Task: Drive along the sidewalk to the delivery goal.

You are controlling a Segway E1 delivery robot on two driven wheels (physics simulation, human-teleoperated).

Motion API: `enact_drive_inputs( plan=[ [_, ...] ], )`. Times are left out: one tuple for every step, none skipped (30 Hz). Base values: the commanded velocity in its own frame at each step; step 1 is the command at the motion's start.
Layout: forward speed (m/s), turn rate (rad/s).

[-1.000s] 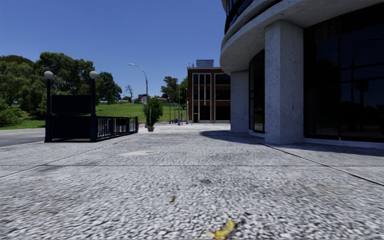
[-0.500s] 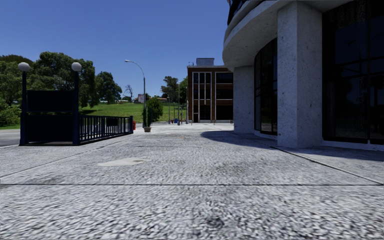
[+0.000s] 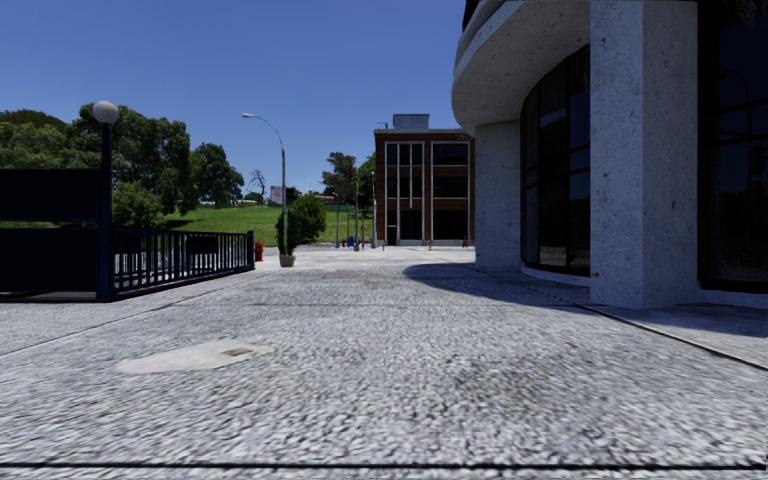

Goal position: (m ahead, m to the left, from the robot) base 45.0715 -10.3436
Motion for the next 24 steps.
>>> enact_drive_inputs(
  plan=[
    [2.0, 0.0],
    [2.0, 0.0],
    [2.0, 0.0],
    [2.0, 0.0],
    [2.0, 0.0],
    [2.0, 0.0],
    [2.0, 0.0],
    [2.0, 0.0],
    [2.0, 0.0],
    [2.0, 0.0],
    [2.0, 0.0],
    [2.0, 0.0],
    [2.0, 0.0],
    [2.0, 0.0],
    [2.0, 0.0],
    [2.0, 0.0],
    [2.0, 0.0],
    [2.0, 0.0],
    [2.0, 0.0],
    [2.0, 0.0],
    [2.0, 0.0],
    [2.0, 0.0],
    [2.0, 0.0],
    [2.0, 0.0]
  ],
)
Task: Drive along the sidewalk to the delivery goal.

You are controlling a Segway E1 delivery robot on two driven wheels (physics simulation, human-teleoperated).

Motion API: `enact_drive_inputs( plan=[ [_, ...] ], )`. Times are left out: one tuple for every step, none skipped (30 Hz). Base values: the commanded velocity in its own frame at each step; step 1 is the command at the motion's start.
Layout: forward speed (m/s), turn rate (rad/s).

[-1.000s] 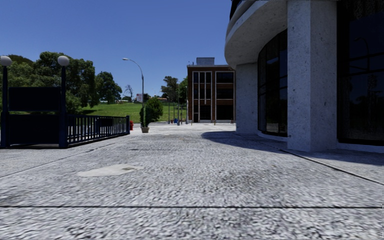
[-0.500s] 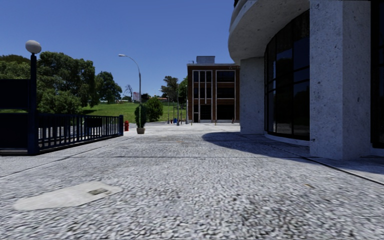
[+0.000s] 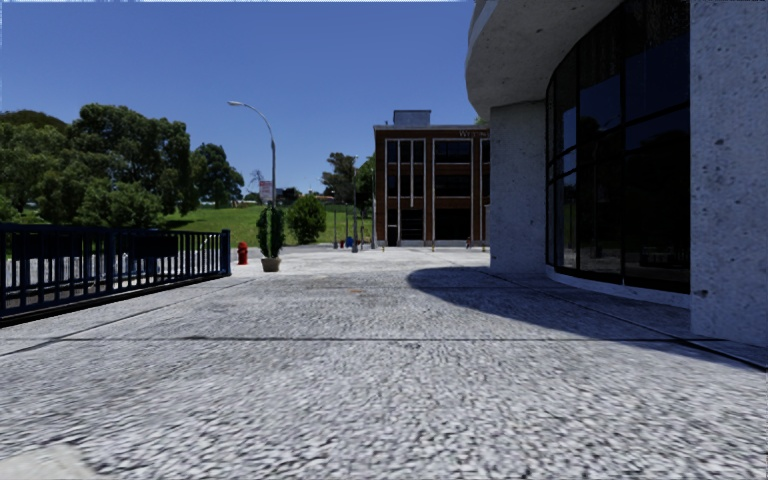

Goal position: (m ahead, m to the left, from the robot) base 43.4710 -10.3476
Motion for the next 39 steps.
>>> enact_drive_inputs(
  plan=[
    [2.0, 0.0],
    [2.0, 0.0],
    [2.0, 0.0],
    [2.0, 0.0],
    [2.0, 0.0],
    [2.0, 0.0],
    [2.0, 0.0],
    [2.0, 0.0],
    [2.0, 0.0],
    [2.0, 0.0],
    [2.0, 0.0],
    [2.0, 0.0],
    [2.0, 0.0],
    [2.0, 0.0],
    [2.0, 0.0],
    [2.0, 0.0],
    [2.0, 0.0],
    [2.0, 0.0],
    [2.0, 0.0],
    [2.0, 0.0],
    [2.0, 0.0],
    [2.0, 0.0],
    [2.0, 0.0],
    [2.0, 0.0],
    [2.0, 0.0],
    [2.0, 0.0],
    [2.0, 0.0],
    [2.0, 0.0],
    [2.0, 0.0],
    [2.0, 0.0],
    [2.0, 0.0],
    [2.0, 0.0],
    [2.0, 0.0],
    [2.0, 0.0],
    [2.0, -0.04],
    [2.0, -0.14],
    [2.0, -0.18],
    [2.0, -0.18],
    [2.0, -0.19]
  ],
)
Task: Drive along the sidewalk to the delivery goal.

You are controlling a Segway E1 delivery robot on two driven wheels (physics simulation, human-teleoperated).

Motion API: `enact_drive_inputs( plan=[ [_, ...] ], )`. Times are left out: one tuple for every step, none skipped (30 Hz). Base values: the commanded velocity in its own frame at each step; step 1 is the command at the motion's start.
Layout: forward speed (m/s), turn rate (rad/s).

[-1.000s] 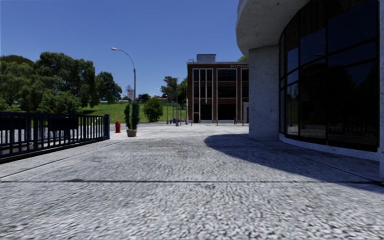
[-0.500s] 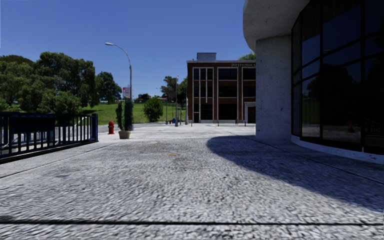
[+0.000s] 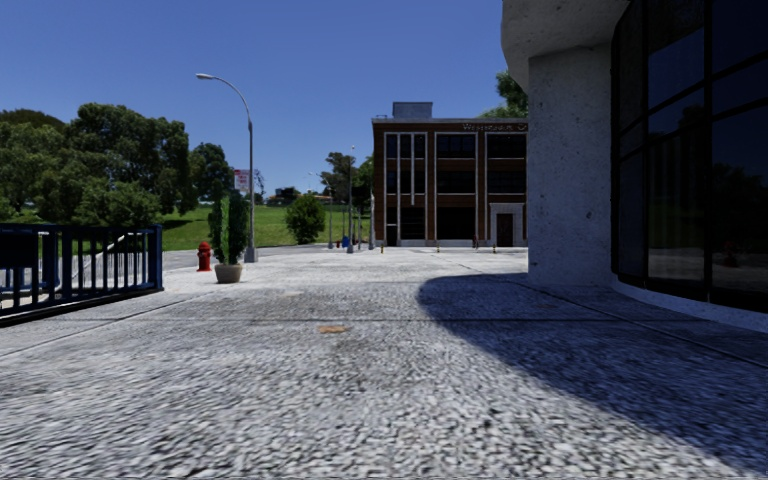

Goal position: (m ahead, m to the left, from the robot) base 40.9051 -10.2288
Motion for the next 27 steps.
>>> enact_drive_inputs(
  plan=[
    [2.0, -0.19],
    [2.0, -0.19],
    [2.0, -0.19],
    [2.0, -0.19],
    [2.0, -0.19],
    [2.0, -0.19],
    [2.0, -0.19],
    [2.0, -0.19],
    [2.0, -0.19],
    [2.0, -0.19],
    [2.0, -0.19],
    [2.0, -0.19],
    [2.0, -0.19],
    [2.0, -0.19],
    [2.0, -0.19],
    [2.0, -0.19],
    [2.0, -0.19],
    [2.0, -0.19],
    [2.0, -0.22],
    [2.0, -0.22],
    [2.0, -0.23],
    [2.0, -0.24],
    [2.0, -0.24],
    [2.0, -0.24],
    [2.0, -0.24],
    [2.0, -0.24],
    [2.0, -0.24]
  ],
)
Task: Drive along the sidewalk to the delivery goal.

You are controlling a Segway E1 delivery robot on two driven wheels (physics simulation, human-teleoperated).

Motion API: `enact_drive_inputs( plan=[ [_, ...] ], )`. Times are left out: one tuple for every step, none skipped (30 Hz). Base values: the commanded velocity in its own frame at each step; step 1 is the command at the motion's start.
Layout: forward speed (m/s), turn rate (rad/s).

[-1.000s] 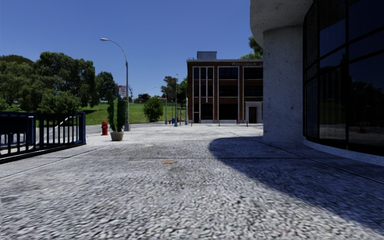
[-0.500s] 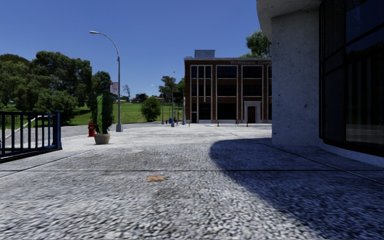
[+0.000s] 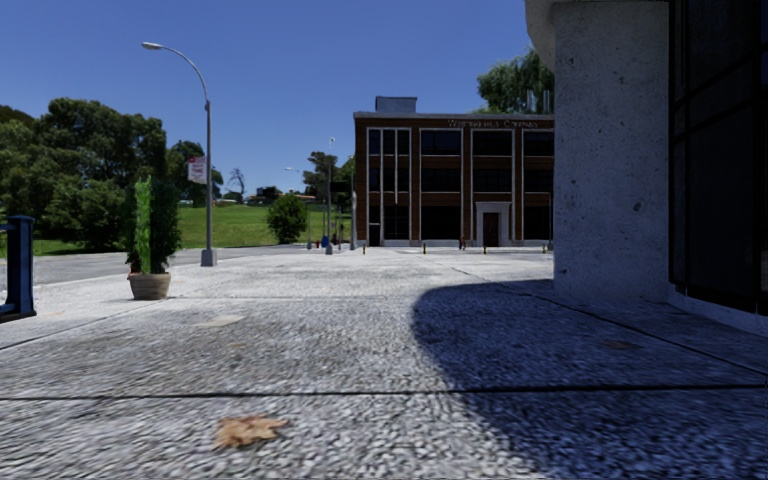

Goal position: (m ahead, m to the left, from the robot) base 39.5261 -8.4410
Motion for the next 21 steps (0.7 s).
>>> enact_drive_inputs(
  plan=[
    [2.0, -0.24],
    [2.0, -0.24],
    [2.0, -0.24],
    [2.0, -0.24],
    [2.0, -0.24],
    [2.0, -0.24],
    [2.0, -0.24],
    [2.0, -0.24],
    [2.0, -0.24],
    [2.0, -0.24],
    [2.0, -0.24],
    [2.0, -0.24],
    [2.0, -0.05],
    [2.0, -0.05],
    [2.0, 0.0],
    [2.0, 0.0],
    [2.0, 0.0],
    [2.0, 0.0],
    [2.0, 0.0],
    [2.0, 0.0],
    [2.0, 0.0]
  ],
)
